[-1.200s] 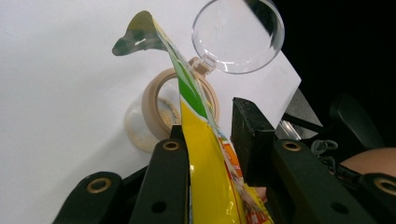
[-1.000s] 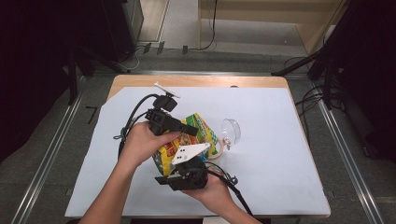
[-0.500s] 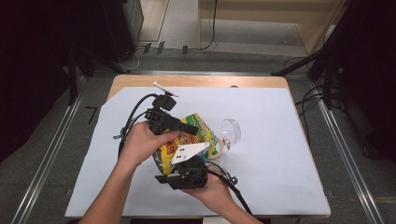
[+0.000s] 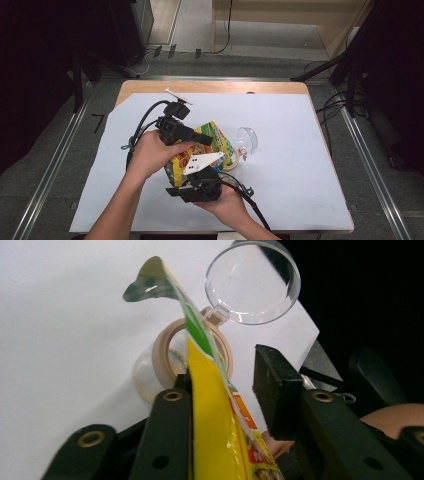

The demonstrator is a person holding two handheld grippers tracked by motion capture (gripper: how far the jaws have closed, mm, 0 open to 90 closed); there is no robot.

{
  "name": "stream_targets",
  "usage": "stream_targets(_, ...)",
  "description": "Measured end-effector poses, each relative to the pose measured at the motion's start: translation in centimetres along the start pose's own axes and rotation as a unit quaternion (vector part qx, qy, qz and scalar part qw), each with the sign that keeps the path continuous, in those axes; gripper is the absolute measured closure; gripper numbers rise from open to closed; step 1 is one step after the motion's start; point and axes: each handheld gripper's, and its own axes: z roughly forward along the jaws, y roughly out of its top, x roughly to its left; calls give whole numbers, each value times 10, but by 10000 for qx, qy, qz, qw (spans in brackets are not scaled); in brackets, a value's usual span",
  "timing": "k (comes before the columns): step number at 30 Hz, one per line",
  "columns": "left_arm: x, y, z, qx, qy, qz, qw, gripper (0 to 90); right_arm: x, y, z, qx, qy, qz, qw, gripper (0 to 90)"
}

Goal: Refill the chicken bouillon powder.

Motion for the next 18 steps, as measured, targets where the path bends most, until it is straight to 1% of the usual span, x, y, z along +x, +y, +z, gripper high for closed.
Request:
stream_targets(2,0,0,-1,13,25,62,10000,758,0,-1,1,13,-19,-35,10000,720)
stream_targets(3,-1,0,-1,1,72,71,9999,774,0,-1,1,8,-20,-25,10000,720)
stream_targets(5,0,0,-1,8,75,71,9999,786,0,-1,1,-14,-8,-43,10000,720)
stream_targets(12,-3,0,-1,-19,148,74,9999,797,0,-1,2,-28,-25,-49,10000,723)
stream_targets(18,-7,0,-2,-67,131,66,9999,783,-1,-1,2,-40,-31,-40,10000,723)
